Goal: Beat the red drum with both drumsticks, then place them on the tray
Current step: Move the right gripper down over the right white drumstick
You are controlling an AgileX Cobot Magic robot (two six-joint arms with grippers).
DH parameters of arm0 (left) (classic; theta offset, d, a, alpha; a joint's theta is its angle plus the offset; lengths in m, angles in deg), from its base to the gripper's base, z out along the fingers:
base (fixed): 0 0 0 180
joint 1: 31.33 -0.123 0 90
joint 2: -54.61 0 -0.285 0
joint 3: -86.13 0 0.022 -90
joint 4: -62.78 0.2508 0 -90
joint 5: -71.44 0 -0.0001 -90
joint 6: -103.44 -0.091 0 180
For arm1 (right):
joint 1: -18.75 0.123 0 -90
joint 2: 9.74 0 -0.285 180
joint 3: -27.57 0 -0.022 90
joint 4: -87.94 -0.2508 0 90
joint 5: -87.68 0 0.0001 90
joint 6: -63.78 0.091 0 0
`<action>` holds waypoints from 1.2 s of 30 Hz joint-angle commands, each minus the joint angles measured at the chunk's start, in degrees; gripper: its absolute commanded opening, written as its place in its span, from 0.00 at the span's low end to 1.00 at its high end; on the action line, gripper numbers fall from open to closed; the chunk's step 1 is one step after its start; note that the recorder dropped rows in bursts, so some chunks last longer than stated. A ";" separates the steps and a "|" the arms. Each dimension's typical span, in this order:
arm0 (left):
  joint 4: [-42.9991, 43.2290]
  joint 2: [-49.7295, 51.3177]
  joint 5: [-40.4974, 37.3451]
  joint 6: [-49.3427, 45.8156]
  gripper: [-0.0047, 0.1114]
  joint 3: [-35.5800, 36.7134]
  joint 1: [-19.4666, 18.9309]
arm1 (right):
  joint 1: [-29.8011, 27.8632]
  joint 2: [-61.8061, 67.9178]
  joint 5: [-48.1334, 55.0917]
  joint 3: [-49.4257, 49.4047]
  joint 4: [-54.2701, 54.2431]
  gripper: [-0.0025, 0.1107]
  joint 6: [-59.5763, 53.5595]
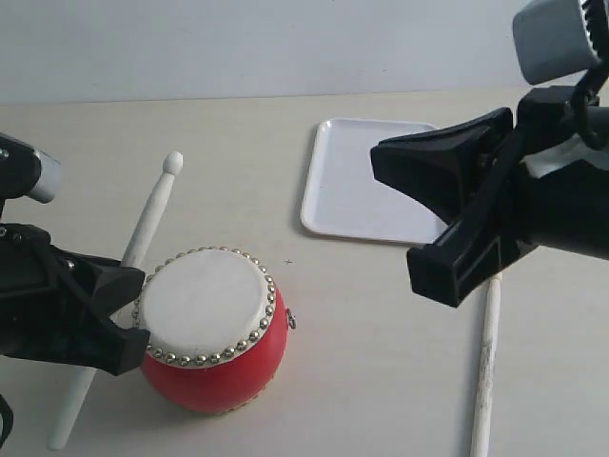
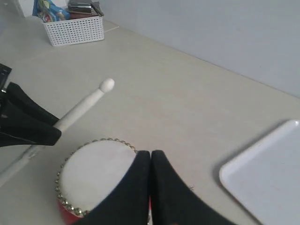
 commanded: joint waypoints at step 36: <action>-0.29 -0.44 -0.36 -0.98 0.04 0.26 0.01 | -1.63 35.48 52.66 32.92 61.21 0.02 67.41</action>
